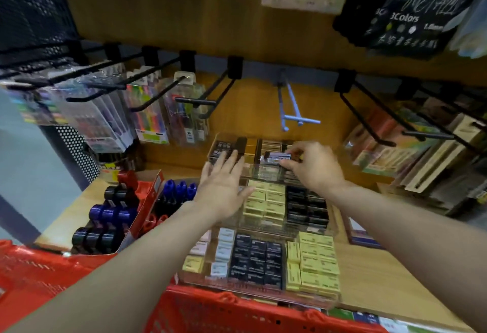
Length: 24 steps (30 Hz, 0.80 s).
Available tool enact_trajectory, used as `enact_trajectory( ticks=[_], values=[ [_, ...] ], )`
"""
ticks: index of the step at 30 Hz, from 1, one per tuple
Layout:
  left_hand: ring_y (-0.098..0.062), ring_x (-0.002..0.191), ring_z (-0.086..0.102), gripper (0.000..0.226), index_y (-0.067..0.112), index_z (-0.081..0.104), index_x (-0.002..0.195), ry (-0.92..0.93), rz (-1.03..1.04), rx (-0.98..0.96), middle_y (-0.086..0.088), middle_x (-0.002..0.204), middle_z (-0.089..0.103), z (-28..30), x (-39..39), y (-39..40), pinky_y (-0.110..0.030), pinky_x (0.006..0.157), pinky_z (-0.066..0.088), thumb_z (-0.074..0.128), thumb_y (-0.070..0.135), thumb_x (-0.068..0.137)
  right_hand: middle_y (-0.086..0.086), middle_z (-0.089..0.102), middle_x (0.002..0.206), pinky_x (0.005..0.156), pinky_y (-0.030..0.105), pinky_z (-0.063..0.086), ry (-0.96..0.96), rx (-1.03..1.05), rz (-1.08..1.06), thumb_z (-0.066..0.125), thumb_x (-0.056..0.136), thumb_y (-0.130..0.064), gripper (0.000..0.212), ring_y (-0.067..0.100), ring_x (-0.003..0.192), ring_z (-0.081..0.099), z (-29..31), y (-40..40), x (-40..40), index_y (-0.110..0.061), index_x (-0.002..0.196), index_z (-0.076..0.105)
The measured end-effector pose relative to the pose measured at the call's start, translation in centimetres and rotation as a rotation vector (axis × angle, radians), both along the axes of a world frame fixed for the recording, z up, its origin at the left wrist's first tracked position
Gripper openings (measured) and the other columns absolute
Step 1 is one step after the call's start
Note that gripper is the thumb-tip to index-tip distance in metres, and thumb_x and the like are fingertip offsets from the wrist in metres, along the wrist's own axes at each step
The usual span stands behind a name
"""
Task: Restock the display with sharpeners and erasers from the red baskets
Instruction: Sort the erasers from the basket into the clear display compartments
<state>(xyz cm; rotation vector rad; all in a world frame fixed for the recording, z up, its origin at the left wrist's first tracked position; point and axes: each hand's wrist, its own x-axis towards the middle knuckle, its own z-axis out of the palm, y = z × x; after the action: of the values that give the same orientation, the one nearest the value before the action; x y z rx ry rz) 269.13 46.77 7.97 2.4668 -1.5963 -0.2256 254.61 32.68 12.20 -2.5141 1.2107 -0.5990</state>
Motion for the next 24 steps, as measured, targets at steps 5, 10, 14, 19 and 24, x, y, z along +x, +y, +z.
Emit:
enact_trajectory(
  ticks=[5,10,14,19,24],
  values=[
    [-0.015,0.15,-0.015,0.076,0.025,-0.004,0.157,-0.056,-0.045,0.07,0.008,0.164,-0.013,-0.6,1.1,-0.6,-0.048,0.12,-0.008,0.033,0.058,0.1,0.0,0.069,0.109,0.08,0.036,0.057,0.06,0.053,-0.011,0.074,0.084,-0.039,0.034,0.018,0.09,0.065,-1.7,-0.9,2.2,-0.024,0.114,0.068],
    [-0.014,0.15,-0.016,0.078,0.026,-0.003,0.157,0.004,-0.037,0.076,0.01,0.164,-0.012,-0.5,1.1,-0.6,-0.049,0.12,-0.006,0.038,0.058,0.098,0.003,0.064,0.126,0.094,0.039,0.053,0.05,0.026,0.057,0.064,0.093,-0.033,0.035,0.023,0.11,0.062,-2.2,0.1,2.3,-0.022,0.127,0.064],
    [-0.013,0.15,-0.015,0.08,0.026,-0.002,0.157,0.029,-0.014,0.096,0.011,0.164,-0.011,-0.2,1.1,-1.0,-0.051,0.12,-0.005,0.041,0.058,0.097,-0.007,0.051,0.137,0.084,0.039,0.053,0.175,-0.178,0.121,0.052,0.098,-0.031,0.034,0.025,0.107,0.063,-3.2,1.7,0.8,-0.029,0.131,0.06],
    [-0.014,0.15,-0.016,0.084,0.027,-0.004,0.157,0.041,-0.007,0.168,0.011,0.163,-0.016,0.8,1.1,-1.1,-0.052,0.12,-0.006,0.047,0.055,0.096,-0.001,0.035,0.151,0.086,0.041,0.052,0.34,-0.136,0.106,0.051,0.096,-0.018,0.051,0.032,0.113,0.06,-2.9,1.9,0.7,-0.034,0.144,0.043],
    [-0.021,0.151,0.005,0.081,0.024,0.009,0.157,0.345,0.079,-0.033,0.002,0.165,0.005,2.1,-1.4,0.8,-0.047,0.123,0.01,0.059,0.037,0.095,0.003,0.05,0.13,0.087,0.028,0.049,-0.073,0.34,-0.021,0.063,0.092,-0.021,0.053,0.015,0.101,0.057,-0.4,4.0,-1.2,-0.028,0.139,0.041]
  ],
)
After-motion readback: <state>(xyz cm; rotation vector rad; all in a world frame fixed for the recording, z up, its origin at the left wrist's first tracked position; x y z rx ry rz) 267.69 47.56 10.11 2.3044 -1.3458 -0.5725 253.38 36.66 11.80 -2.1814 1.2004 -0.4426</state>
